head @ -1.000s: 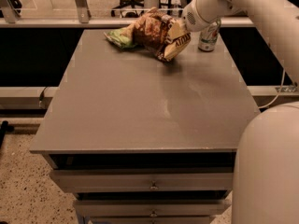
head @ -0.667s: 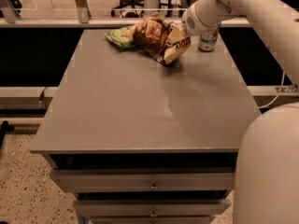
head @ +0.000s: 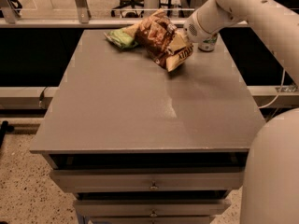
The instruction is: Move brown chip bag near green jalapeno chip bag
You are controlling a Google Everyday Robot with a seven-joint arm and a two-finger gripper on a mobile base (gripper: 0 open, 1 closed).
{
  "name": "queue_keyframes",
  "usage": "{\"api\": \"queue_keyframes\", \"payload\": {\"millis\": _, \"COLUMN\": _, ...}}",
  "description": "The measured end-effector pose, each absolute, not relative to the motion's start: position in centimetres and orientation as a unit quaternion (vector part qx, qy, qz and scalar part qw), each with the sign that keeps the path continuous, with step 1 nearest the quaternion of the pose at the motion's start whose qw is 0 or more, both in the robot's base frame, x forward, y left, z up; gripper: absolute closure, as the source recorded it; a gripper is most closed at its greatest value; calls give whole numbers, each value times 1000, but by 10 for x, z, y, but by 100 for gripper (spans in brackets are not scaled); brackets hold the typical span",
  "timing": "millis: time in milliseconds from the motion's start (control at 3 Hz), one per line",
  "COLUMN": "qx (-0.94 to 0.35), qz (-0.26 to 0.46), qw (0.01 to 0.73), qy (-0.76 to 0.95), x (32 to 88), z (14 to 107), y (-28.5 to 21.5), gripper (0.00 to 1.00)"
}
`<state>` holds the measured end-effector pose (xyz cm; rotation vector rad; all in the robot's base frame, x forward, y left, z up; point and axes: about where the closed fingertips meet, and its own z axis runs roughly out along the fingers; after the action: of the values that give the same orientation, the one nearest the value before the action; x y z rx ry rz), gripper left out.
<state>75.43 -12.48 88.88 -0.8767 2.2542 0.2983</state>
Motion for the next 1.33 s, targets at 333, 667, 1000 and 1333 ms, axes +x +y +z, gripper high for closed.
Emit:
{"api": "queue_keyframes", "payload": {"millis": 333, "qx": -344, "qz": 123, "qw": 348, "qy": 863, "x": 743, "z": 890, "y": -124, "gripper": 1}}
{"api": "queue_keyframes", "payload": {"millis": 667, "qx": -355, "qz": 128, "qw": 357, "qy": 854, "x": 737, "z": 898, "y": -120, "gripper": 0}}
{"api": "queue_keyframes", "payload": {"millis": 1000, "qx": -377, "qz": 137, "qw": 390, "qy": 829, "x": 716, "z": 921, "y": -124, "gripper": 0}}
{"api": "queue_keyframes", "payload": {"millis": 1333, "qx": -405, "qz": 156, "qw": 436, "qy": 788, "x": 674, "z": 949, "y": -132, "gripper": 0}}
